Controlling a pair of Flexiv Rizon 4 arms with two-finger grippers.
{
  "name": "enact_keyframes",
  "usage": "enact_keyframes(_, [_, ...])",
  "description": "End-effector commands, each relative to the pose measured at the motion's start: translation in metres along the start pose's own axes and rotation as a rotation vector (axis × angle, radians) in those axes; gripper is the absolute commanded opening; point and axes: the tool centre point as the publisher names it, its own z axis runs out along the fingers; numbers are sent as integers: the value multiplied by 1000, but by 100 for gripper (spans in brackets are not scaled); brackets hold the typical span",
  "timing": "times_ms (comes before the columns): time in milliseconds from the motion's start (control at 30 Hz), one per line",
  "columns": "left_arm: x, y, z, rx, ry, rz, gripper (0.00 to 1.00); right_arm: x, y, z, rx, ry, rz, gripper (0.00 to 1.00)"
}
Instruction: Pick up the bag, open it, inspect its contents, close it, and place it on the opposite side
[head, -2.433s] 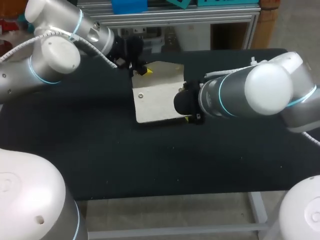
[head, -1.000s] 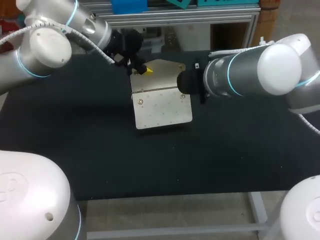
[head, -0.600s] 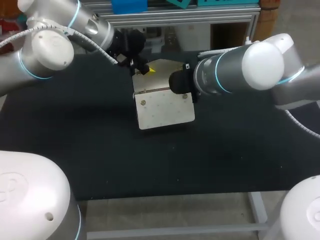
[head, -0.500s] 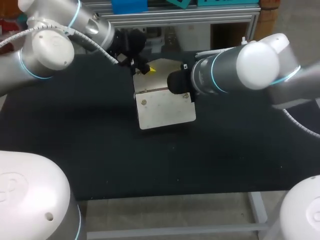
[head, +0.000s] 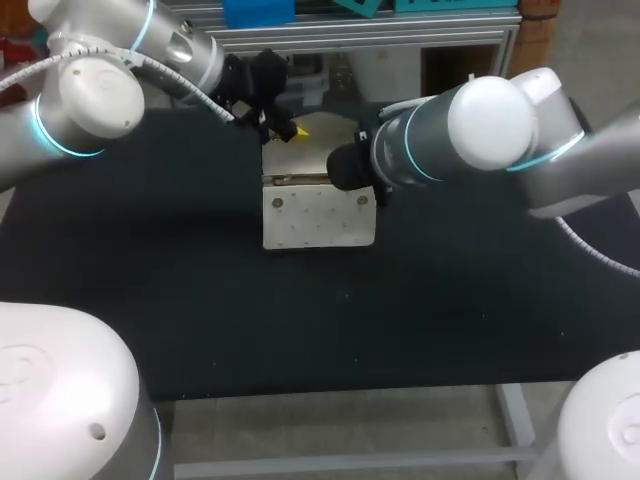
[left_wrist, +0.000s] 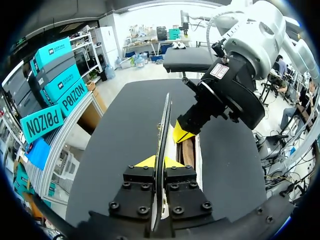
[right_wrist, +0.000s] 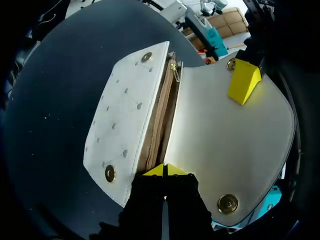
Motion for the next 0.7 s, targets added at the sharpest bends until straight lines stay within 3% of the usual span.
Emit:
enact_keyframes(33, [0,1,-5,19,-11,-4,0,6,2,2,1,6,-2,0])
enact_keyframes(267, [-2,1,-5,34,-12,-20,0,10,6,0,-2,10,-8,0])
enact_keyframes(700, [2,0,-1,40,-19,-33,0,-4,11,-3,-5,-16,-13,0])
